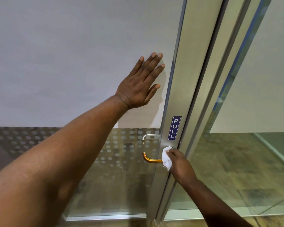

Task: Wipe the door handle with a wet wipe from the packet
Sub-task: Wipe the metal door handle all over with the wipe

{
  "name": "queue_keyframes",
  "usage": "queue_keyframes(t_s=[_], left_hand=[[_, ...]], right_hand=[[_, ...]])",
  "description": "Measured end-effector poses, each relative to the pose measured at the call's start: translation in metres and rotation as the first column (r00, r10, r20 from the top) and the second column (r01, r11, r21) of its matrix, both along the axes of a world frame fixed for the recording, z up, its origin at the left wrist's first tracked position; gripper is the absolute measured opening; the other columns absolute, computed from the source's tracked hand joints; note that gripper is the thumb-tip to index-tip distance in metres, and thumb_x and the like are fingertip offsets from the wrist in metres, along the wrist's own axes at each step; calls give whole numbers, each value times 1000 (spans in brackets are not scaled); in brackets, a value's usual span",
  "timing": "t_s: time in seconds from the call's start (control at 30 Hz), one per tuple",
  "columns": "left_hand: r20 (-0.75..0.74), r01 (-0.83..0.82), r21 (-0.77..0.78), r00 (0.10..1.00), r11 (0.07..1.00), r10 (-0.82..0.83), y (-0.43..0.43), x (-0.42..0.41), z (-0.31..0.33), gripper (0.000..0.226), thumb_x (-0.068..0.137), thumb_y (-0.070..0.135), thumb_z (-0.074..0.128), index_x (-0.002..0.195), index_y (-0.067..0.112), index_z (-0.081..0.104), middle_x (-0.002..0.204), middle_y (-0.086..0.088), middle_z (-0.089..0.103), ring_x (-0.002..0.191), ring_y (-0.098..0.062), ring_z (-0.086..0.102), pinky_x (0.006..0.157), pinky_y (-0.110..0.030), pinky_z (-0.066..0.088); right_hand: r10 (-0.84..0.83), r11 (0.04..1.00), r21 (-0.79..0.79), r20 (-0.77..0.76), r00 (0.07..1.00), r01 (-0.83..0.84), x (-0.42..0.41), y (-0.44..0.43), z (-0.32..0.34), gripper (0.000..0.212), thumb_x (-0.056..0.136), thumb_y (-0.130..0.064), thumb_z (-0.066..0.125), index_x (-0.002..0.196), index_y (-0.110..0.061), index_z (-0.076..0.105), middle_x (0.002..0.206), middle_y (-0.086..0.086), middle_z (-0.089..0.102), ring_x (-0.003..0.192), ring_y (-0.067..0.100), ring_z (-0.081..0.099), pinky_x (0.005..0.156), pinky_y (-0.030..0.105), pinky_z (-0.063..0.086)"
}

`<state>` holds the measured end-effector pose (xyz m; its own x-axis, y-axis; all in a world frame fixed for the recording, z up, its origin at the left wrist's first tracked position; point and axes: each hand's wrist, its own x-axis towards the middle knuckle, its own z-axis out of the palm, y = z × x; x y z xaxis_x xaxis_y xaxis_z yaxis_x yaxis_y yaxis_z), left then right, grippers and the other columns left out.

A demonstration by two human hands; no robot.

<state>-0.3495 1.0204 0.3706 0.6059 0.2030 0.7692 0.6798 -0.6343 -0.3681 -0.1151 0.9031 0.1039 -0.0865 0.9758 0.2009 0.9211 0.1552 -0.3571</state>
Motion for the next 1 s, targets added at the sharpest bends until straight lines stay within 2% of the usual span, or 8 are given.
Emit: queue_keyframes(t_s=[0.13,0.27,0.4,0.5,0.67,0.87,0.93,1.0], left_hand=[[1,-4,8,1000,1000,4,0,1,-1,59,108,32,41,157,2,29,165,-24,25,154,-38,22,127,-50,14],[3,-14,20,1000,1000,14,1,1,-1,59,108,32,41,157,1,30,164,-24,25,154,-37,22,127,-49,14],[0,-25,22,1000,999,25,2,1,-1,59,108,32,41,158,2,29,165,-24,25,155,-37,21,127,-49,13],[-1,-23,20,1000,1000,23,1,2,-1,59,108,32,42,157,1,29,164,-25,25,154,-38,22,127,-50,14],[1,-33,23,999,999,33,1,2,-1,59,108,31,42,157,1,30,164,-26,26,154,-39,23,127,-50,14],[7,-37,27,999,999,37,1,2,-1,59,108,31,42,156,0,31,163,-26,27,153,-39,24,126,-51,15],[9,-37,32,999,999,37,1,2,-1,58,108,31,42,156,0,32,163,-26,28,153,-39,25,126,-51,15],[9,-33,31,999,999,33,1,2,-1,58,108,31,43,156,0,32,163,-26,28,153,-40,25,126,-51,15]], right_hand=[[-83,996,-45,-125,989,78,1,2,-2,35,95,-15,54,128,-25,61,124,-12,57,110,12,57,83,8,41],[-52,998,-28,-143,988,49,-2,5,-4,36,95,-15,52,130,-20,60,132,-2,55,115,16,52,84,18,39],[-6,1000,-5,-91,996,5,6,9,-8,41,88,-10,63,128,-19,66,135,-4,58,123,11,49,93,10,32],[-53,998,5,-180,982,55,6,8,-8,33,95,-12,55,125,-21,65,119,-14,59,104,-5,55,81,-4,33],[-88,991,77,-241,966,110,8,8,-16,48,82,11,52,121,-11,70,119,-3,62,106,17,62,88,1,35],[44,991,126,7,999,-45,16,2,-16,29,103,-31,42,124,-27,60,96,-31,53,86,-22,52,68,-3,38],[78,987,134,51,996,-84,17,2,-16,34,101,-30,40,125,-24,63,99,-32,55,91,-13,55,72,0,38],[77,981,175,55,995,-86,21,1,-14,40,93,-17,44,126,-18,67,108,-12,64,99,12,59,78,19,47]])
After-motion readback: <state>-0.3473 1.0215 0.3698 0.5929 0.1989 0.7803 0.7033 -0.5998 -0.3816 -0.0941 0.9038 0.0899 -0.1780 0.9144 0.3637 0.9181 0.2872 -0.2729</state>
